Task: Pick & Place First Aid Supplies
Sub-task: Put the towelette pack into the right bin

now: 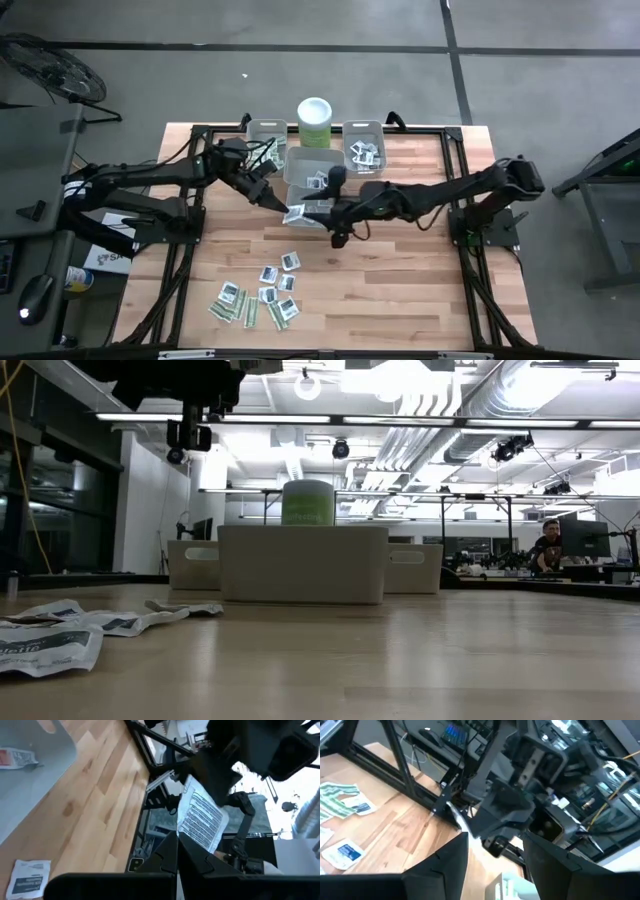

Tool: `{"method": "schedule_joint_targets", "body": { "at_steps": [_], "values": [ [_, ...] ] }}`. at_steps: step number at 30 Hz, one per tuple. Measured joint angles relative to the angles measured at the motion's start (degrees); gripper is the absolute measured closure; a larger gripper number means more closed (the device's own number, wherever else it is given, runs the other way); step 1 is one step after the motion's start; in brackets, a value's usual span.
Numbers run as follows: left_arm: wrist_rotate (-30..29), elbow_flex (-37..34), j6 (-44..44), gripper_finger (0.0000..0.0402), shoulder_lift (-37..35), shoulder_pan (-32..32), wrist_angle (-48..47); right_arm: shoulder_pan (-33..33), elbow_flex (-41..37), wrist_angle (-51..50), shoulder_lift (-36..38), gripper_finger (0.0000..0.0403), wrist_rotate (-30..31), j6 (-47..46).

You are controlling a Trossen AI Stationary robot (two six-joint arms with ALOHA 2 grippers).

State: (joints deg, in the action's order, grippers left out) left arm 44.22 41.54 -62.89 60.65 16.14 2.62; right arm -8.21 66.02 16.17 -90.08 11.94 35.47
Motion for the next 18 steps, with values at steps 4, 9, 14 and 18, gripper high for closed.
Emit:
{"method": "schedule_joint_targets", "body": {
  "at_steps": [4, 9, 14, 18],
  "values": [
    [0.0, 0.0, 0.1, 0.0401, 0.8, 0.0, 0.1, 0.0, 2.3, -0.6, -3.0, 0.0223, -0.9, 0.6],
    [-0.1, 0.0, 0.9, 0.0401, 0.8, 0.0, 0.4, 0.0, 3.1, -2.6, -3.8, 0.0226, -1.9, 0.6],
    [0.4, 0.0, 1.1, 0.0401, 0.8, 0.0, 0.7, 0.0, 3.1, -4.6, -3.8, 0.0226, -1.7, 0.6],
    [0.4, 0.0, 1.6, 0.0401, 0.8, 0.0, 0.6, -0.1, 3.1, -7.3, -3.7, 0.0226, -0.2, 1.5]
  ]
}}
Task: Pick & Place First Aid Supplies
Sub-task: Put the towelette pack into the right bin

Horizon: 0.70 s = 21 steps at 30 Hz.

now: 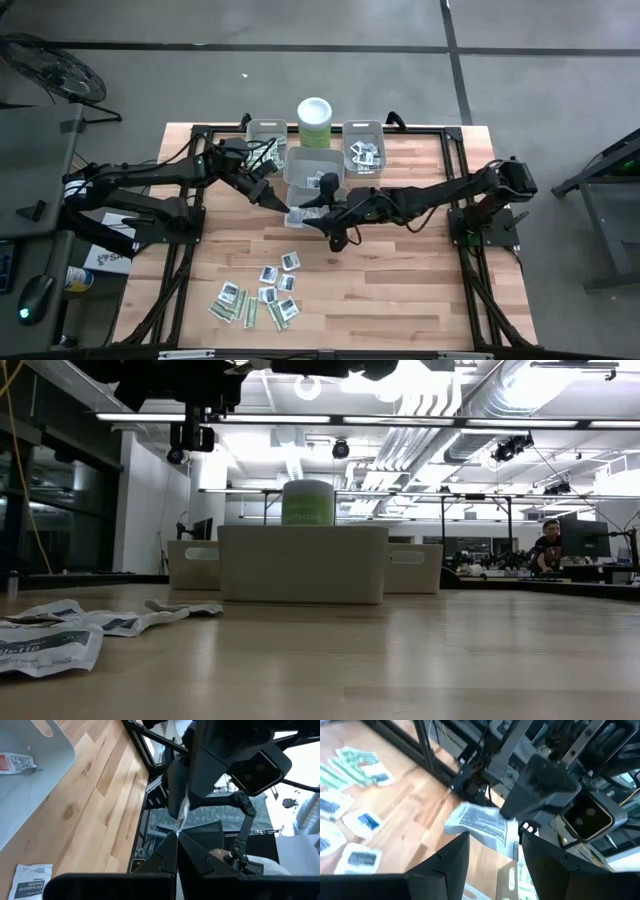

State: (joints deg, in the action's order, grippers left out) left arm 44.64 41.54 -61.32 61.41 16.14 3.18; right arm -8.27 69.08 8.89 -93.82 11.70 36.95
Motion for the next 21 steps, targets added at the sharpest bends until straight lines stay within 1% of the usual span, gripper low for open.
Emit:
{"method": "schedule_joint_targets", "body": {
  "at_steps": [8, 14, 17, 21],
  "values": [
    [0.3, 0.0, 0.0, 0.0401, 0.0, 0.0, -0.1, 0.0, 0.0, -0.5, 0.0, 0.0226, 2.0, 5.7],
    [0.3, 0.0, 0.1, 0.0401, 0.0, 0.0, -0.2, -0.7, 0.0, -0.5, 0.1, 0.0229, 1.9, 8.6],
    [0.0, 0.0, 0.1, 0.0401, 0.0, 0.0, -0.2, -1.3, 0.0, -0.5, 0.1, 0.0241, 1.9, 9.5],
    [0.0, 0.0, 0.2, 0.0401, 0.0, 0.0, -0.2, -1.3, 0.0, -0.5, 0.1, 0.0269, 1.6, 9.6]
  ]
}}
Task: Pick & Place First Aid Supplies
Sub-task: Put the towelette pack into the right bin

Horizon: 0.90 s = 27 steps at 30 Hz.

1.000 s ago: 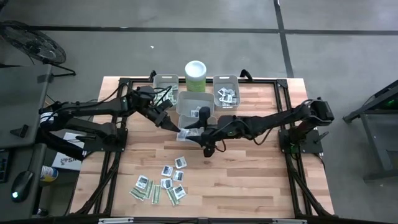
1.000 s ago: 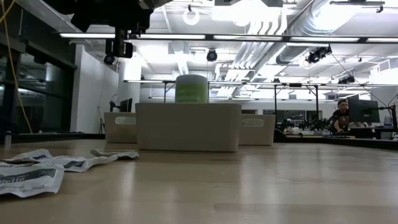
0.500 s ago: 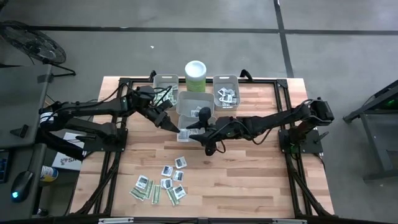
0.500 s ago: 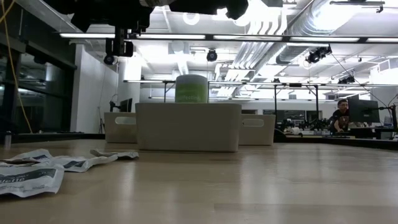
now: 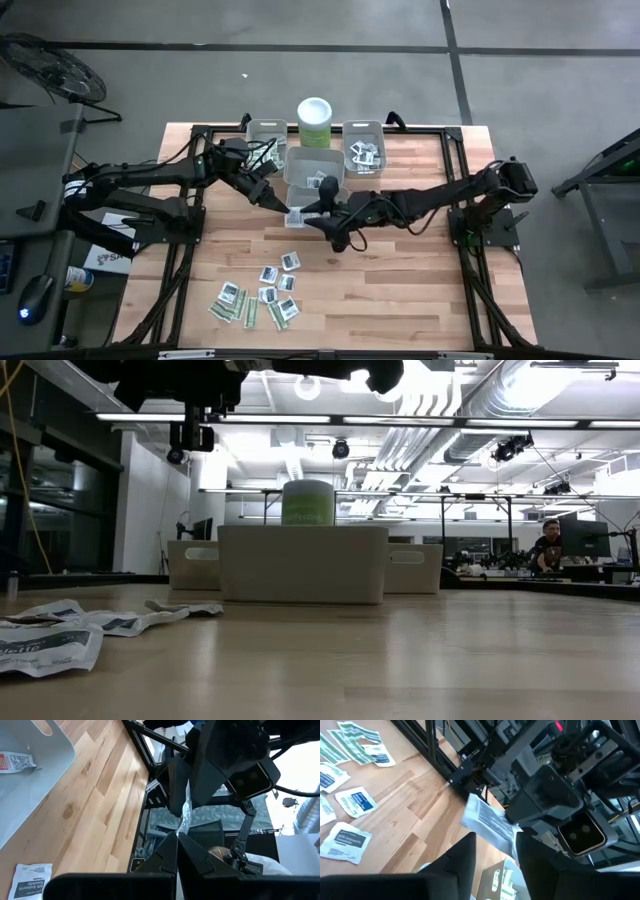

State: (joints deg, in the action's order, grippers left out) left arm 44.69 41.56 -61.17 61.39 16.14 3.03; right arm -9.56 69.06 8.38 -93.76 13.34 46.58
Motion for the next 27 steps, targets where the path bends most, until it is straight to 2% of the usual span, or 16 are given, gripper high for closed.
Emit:
{"method": "schedule_joint_targets", "body": {
  "at_steps": [9, 14, 23, 27],
  "values": [
    [0.0, 0.0, 0.0, 0.0401, 0.0, 0.0, 0.0, 0.2, 0.0, 0.0, 0.0, 0.0341, 0.0, -0.3],
    [-0.6, 0.0, 0.0, 0.0401, 0.0, 0.0, 0.0, 0.2, 0.0, 0.2, 0.0, 0.0394, 0.2, -4.7],
    [-3.2, 0.0, 7.0, 0.0400, 0.0, 0.0, -0.1, 0.2, 0.0, 0.0, 0.0, 0.0402, 0.0, -14.6],
    [-5.1, 0.0, 11.7, 0.0379, 0.0, 0.0, -0.1, 0.2, 0.0, -0.2, 0.0, 0.0402, -0.4, -21.0]
  ]
}}
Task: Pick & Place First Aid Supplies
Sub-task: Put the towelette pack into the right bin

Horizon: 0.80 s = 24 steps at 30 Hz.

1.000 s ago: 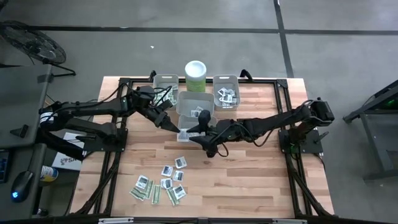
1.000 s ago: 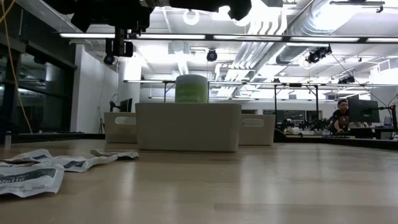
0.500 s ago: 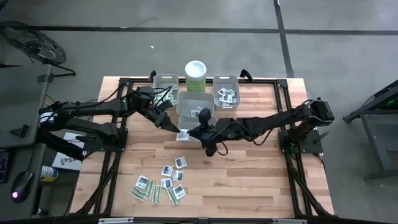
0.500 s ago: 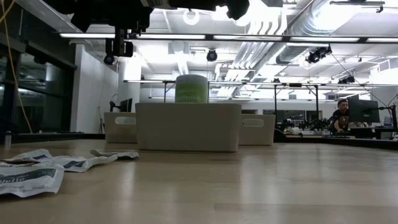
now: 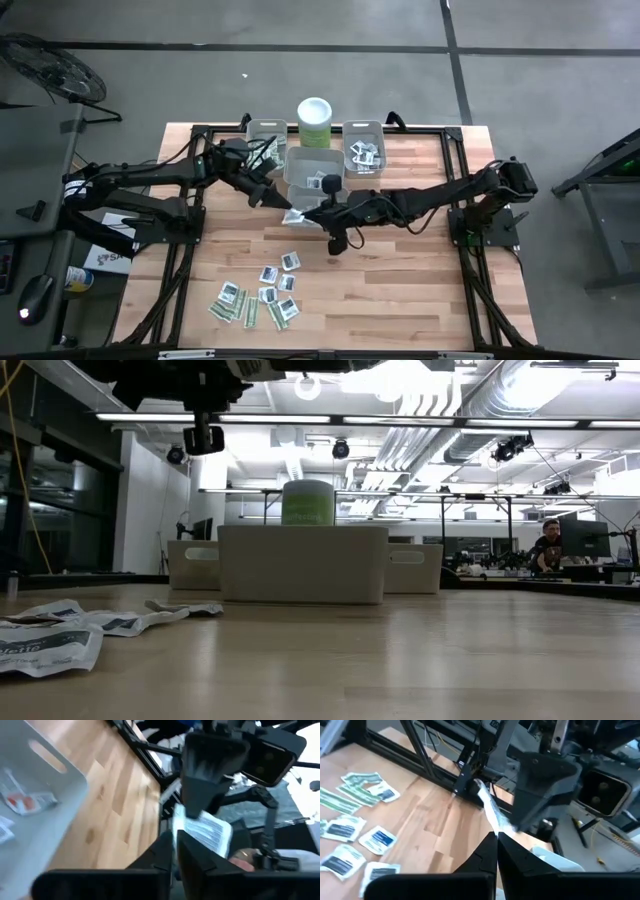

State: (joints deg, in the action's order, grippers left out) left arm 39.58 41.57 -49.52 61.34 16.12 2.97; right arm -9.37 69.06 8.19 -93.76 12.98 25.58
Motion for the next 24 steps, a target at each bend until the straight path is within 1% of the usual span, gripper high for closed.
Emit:
{"method": "schedule_joint_targets", "body": {
  "at_steps": [3, 6, 9, 12, 14, 16, 19, 21, 24],
  "values": [
    [-1.7, 0.0, 2.3, 0.0344, 0.0, 0.0, -0.1, 0.0, 0.0, 0.0, 0.0, 0.0402, -0.1, -1.7],
    [-2.0, 0.0, 4.1, 0.0300, 0.0, 0.0, 0.0, 0.0, 0.0, -0.4, 0.0, 0.0402, 0.0, -5.1],
    [-3.1, 0.0, 7.4, 0.0256, -0.2, 0.0, -0.1, 0.3, 0.0, -0.7, 0.1, 0.0402, -0.1, -11.5],
    [-4.2, 0.2, 10.5, 0.0229, -1.5, 0.0, 0.0, 1.4, 0.0, -0.8, 0.6, 0.0402, -0.1, -21.3],
    [-5.4, 0.2, 12.4, 0.0225, -2.8, 0.0, -0.2, 2.3, 0.0, -0.7, 0.9, 0.0403, -0.6, -27.7],
    [-6.6, 0.2, 14.0, 0.0226, -4.4, 0.0, -0.1, 3.5, 0.0, -1.2, 1.2, 0.0403, -2.5, -34.3],
    [-8.8, 0.2, 16.5, 0.0235, -7.7, 0.0, -1.0, 5.8, 0.0, -2.5, 1.3, 0.0403, -7.6, -45.7],
    [-11.0, 0.2, 18.8, 0.0243, -10.4, 0.0, -2.5, 7.6, 0.0, -3.6, 1.3, 0.0403, -12.1, -52.5],
    [-14.8, 0.2, 21.6, 0.0252, -14.6, 0.0, -6.3, 9.7, -0.5, -4.4, 1.3, 0.0403, -15.8, -57.9]
  ]
}}
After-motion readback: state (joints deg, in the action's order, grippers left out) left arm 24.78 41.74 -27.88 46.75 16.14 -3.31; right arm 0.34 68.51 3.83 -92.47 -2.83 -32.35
